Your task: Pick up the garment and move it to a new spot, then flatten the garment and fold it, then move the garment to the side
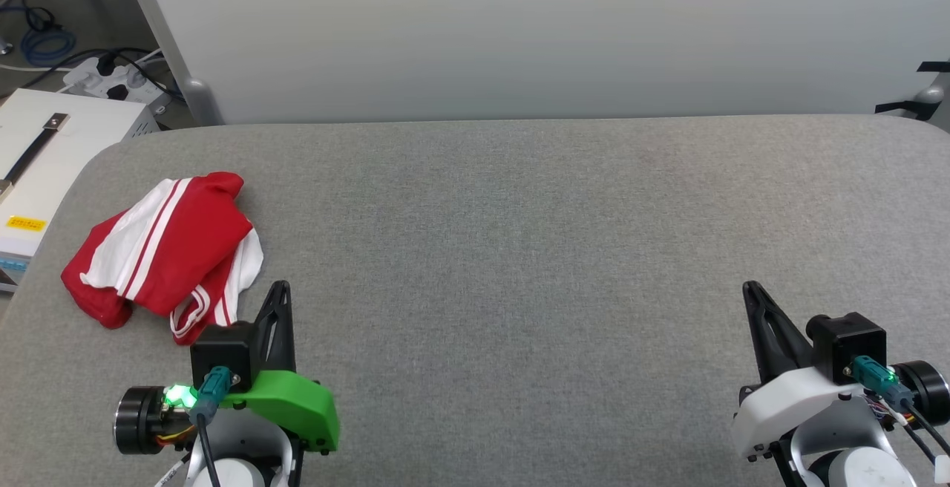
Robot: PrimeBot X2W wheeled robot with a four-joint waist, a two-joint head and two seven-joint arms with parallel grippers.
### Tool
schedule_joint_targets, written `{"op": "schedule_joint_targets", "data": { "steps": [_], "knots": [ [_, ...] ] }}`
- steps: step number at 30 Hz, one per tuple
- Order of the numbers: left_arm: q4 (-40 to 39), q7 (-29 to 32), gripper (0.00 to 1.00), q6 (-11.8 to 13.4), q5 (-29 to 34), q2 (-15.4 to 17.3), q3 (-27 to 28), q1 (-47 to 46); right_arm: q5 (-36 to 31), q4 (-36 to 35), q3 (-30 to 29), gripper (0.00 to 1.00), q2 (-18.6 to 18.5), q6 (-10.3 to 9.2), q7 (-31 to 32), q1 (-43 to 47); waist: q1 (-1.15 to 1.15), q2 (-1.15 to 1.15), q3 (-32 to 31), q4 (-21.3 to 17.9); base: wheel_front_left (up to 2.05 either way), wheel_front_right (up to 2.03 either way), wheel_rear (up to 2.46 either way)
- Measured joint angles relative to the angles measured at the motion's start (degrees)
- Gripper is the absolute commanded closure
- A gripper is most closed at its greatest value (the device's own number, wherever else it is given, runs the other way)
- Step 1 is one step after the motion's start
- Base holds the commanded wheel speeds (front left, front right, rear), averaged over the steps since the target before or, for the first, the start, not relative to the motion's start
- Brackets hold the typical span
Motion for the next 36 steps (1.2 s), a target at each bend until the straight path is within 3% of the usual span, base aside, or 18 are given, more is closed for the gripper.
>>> {"op": "schedule_joint_targets", "data": {
  "steps": [29, 30, 36],
  "knots": [
    [0.0, 0.0, 1.0, 0.0, 0.01, 0.0, -0.02, 0.01, 0.0, 0.0, 0.0, 1.0, 0.0, 0.01, 0.0, 0.0, 0.0, 0.0, 0.0, 0.0, 0.0, 0.0, 0.0],
    [0.01, 0.0, 0.0, -0.01, -0.02, 0.01, -0.02, -0.01, 0.03, 0.02, 0.01, 0.0, 0.0, 0.01, 0.0, 0.0, 0.0, 0.0, 0.0, 0.0, 0.0, 0.0, 0.0],
    [0.08, 0.0, 0.0, -0.01, -0.03, 0.01, -0.04, -0.01, 0.19, 0.08, 0.01, 0.0, 0.0, 0.01, -0.02, 0.0, 0.0, 0.0, 0.01, 0.0, 0.0, 0.0, 0.0]
  ]
}}
